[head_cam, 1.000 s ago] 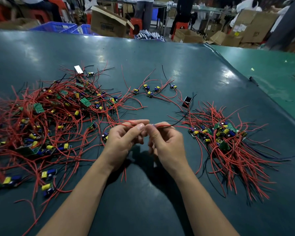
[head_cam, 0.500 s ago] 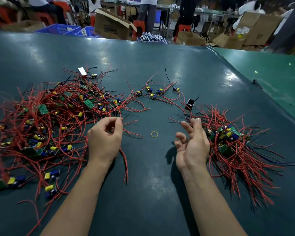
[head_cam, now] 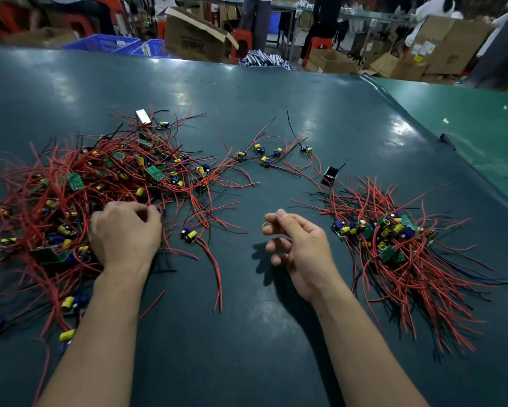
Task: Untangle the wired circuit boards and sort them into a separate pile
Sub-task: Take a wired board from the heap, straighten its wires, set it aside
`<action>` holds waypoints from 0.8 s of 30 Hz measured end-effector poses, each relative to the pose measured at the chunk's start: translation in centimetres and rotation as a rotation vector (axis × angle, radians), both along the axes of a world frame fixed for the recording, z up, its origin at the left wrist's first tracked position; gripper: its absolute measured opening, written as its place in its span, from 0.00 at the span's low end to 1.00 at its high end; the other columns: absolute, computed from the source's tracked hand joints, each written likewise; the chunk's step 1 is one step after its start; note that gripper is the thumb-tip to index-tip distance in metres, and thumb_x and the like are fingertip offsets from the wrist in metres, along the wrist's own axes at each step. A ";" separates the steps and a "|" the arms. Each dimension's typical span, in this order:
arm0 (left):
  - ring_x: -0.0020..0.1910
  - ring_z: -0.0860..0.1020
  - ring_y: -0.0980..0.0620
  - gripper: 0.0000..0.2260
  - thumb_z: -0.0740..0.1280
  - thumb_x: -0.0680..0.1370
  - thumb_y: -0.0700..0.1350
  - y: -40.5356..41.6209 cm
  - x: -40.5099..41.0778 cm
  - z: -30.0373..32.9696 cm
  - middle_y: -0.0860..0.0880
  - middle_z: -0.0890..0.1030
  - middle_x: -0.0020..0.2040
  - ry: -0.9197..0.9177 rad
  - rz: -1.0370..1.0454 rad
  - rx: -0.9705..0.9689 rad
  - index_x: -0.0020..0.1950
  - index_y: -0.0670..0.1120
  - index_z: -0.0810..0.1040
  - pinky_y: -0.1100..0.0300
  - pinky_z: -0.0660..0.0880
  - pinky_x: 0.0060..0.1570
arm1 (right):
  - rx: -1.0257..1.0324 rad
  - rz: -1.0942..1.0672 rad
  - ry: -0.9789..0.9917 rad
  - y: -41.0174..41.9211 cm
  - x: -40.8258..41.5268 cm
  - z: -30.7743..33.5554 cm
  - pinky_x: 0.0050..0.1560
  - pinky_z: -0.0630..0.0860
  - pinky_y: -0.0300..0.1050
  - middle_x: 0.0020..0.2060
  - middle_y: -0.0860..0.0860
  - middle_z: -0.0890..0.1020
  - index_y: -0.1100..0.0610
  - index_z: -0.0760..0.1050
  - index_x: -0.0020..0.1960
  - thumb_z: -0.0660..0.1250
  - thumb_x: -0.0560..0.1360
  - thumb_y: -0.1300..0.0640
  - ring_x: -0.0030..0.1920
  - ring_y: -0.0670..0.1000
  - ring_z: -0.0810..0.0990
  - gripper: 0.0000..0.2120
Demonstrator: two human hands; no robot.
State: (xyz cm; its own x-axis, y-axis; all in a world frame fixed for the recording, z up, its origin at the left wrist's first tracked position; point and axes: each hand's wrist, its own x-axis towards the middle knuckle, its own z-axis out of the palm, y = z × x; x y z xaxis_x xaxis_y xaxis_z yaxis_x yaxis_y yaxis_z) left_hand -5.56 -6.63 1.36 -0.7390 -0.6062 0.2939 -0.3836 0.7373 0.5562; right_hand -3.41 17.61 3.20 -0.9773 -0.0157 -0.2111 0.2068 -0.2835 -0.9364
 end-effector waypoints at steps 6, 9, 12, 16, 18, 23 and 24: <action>0.59 0.69 0.36 0.20 0.74 0.72 0.56 1.0 0.4 0.3 0.39 0.76 0.57 0.002 -0.019 -0.091 0.58 0.46 0.81 0.44 0.69 0.57 | 0.005 0.014 -0.001 0.1 -0.1 0.0 0.23 0.68 0.37 0.34 0.51 0.82 0.58 0.80 0.45 0.65 0.80 0.54 0.27 0.47 0.75 0.10; 0.59 0.71 0.37 0.15 0.70 0.76 0.53 1.2 0.3 0.0 0.41 0.79 0.57 -0.092 -0.125 -0.142 0.60 0.50 0.81 0.44 0.70 0.57 | 0.004 0.022 0.004 0.1 0.0 -0.1 0.23 0.68 0.37 0.35 0.51 0.82 0.58 0.81 0.45 0.65 0.80 0.54 0.27 0.47 0.76 0.10; 0.58 0.73 0.36 0.13 0.68 0.78 0.51 1.3 0.4 0.0 0.41 0.81 0.55 -0.062 -0.131 -0.095 0.60 0.49 0.82 0.43 0.70 0.57 | 0.006 0.026 0.004 0.2 -0.1 -0.3 0.23 0.68 0.37 0.35 0.51 0.82 0.58 0.81 0.44 0.65 0.80 0.54 0.27 0.47 0.76 0.10; 0.52 0.76 0.37 0.12 0.68 0.77 0.45 1.3 0.6 0.5 0.40 0.82 0.51 0.325 -0.061 0.018 0.59 0.44 0.80 0.47 0.72 0.53 | -0.003 0.021 0.003 0.3 -0.1 -0.4 0.23 0.68 0.37 0.35 0.52 0.82 0.58 0.81 0.44 0.65 0.80 0.54 0.27 0.47 0.76 0.10; 0.46 0.80 0.42 0.12 0.67 0.77 0.46 1.0 0.7 0.7 0.43 0.83 0.47 0.462 -0.024 0.083 0.59 0.44 0.79 0.50 0.75 0.51 | -0.008 0.018 0.001 0.3 -0.1 -0.4 0.23 0.69 0.38 0.35 0.52 0.82 0.58 0.81 0.44 0.65 0.80 0.54 0.27 0.47 0.76 0.10; 0.41 0.80 0.50 0.12 0.66 0.80 0.45 1.9 0.9 1.1 0.46 0.83 0.49 0.730 -0.195 0.147 0.62 0.43 0.79 0.59 0.78 0.47 | 0.004 0.019 0.004 0.2 -0.2 -0.5 0.23 0.69 0.37 0.34 0.51 0.82 0.58 0.80 0.44 0.65 0.80 0.55 0.27 0.47 0.76 0.09; 0.44 0.81 0.51 0.11 0.67 0.80 0.43 2.4 1.1 1.3 0.46 0.83 0.51 0.812 -0.280 0.080 0.61 0.42 0.79 0.62 0.77 0.48 | 0.017 0.025 0.013 0.1 -0.2 -0.5 0.22 0.69 0.37 0.34 0.51 0.82 0.58 0.80 0.45 0.65 0.80 0.56 0.26 0.47 0.76 0.09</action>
State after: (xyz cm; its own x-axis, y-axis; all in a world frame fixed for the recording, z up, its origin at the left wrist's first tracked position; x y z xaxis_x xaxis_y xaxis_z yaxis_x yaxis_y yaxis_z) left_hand -4.51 -4.24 2.67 -0.4436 -0.4741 0.7606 0.3459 0.6923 0.6333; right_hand -3.60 17.71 2.68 -0.9794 -0.0367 -0.1986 0.2012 -0.2628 -0.9436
